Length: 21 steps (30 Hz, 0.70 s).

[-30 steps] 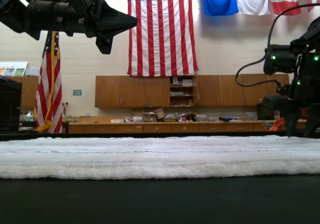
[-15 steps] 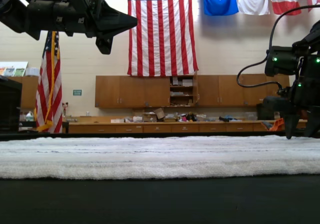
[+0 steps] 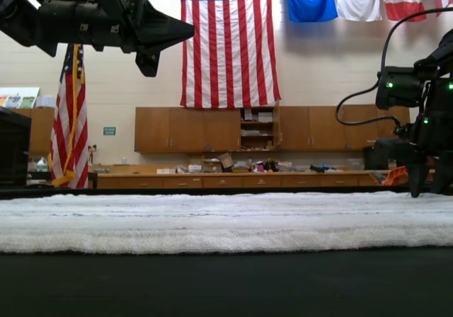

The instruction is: Fold the towel

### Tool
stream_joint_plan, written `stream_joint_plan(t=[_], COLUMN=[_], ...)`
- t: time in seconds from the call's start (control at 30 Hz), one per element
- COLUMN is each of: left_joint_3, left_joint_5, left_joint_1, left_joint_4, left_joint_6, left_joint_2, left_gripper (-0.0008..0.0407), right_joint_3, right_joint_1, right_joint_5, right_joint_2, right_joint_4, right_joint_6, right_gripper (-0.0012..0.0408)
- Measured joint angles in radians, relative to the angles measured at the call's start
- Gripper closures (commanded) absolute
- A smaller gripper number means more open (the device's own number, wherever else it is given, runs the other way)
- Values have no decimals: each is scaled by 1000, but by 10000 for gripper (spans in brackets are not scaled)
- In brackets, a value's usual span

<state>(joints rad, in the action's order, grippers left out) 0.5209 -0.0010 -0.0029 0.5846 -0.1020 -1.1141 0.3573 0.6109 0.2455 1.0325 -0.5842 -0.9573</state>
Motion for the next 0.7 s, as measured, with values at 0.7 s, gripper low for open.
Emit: stream_joint_plan(t=[0.7], left_joint_3=[0], left_joint_5=[0], left_joint_1=[0], left_joint_4=[0], left_joint_6=[0], left_joint_2=[0], left_gripper=[399], right_joint_3=[-1], right_joint_1=[1], right_joint_5=[62], right_joint_2=[0], right_joint_4=[-31], right_joint_6=[1], right_gripper=[372])
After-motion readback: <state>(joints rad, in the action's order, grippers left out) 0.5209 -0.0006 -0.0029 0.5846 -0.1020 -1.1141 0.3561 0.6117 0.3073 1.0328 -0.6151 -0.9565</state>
